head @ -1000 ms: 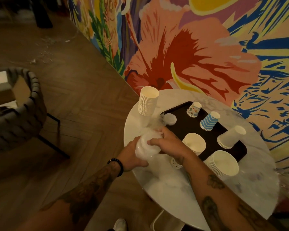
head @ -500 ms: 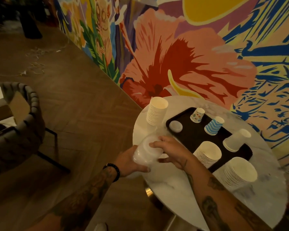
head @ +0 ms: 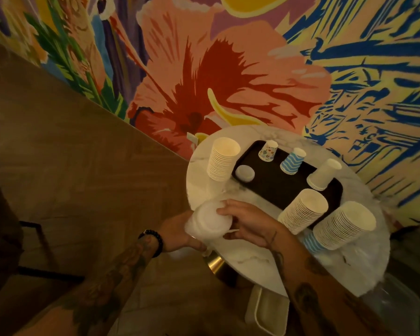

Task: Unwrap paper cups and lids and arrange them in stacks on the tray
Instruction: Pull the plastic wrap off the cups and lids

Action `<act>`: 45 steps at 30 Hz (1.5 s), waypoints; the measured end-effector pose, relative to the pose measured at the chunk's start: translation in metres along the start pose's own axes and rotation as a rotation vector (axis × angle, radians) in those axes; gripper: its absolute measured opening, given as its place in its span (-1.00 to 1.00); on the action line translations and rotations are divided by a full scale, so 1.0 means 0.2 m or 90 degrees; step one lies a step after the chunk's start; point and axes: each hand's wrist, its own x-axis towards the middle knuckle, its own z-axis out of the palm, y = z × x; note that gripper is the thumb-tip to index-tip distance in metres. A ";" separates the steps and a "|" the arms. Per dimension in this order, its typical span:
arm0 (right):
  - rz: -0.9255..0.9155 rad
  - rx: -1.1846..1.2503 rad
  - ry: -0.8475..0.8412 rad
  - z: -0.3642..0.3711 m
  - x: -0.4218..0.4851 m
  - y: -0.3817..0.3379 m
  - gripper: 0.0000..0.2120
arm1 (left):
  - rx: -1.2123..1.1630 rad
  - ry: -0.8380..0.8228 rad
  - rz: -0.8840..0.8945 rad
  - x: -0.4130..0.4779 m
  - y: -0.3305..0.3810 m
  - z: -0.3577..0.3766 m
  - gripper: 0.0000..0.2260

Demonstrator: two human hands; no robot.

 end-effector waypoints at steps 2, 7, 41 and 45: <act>-0.005 0.082 0.040 -0.01 0.00 0.01 -0.70 | -0.068 0.000 0.007 0.00 0.00 -0.01 -0.27; 0.003 0.306 0.095 -0.03 0.04 0.05 -0.63 | -0.262 0.071 0.008 -0.05 -0.03 -0.05 -0.33; -0.116 -0.927 0.455 -0.40 0.61 0.32 -0.38 | -0.365 0.228 -0.034 -0.20 -0.11 -0.36 -0.10; -0.079 -0.935 0.458 -0.36 0.58 0.27 -0.49 | -0.369 0.221 -0.036 -0.18 -0.10 -0.36 -0.13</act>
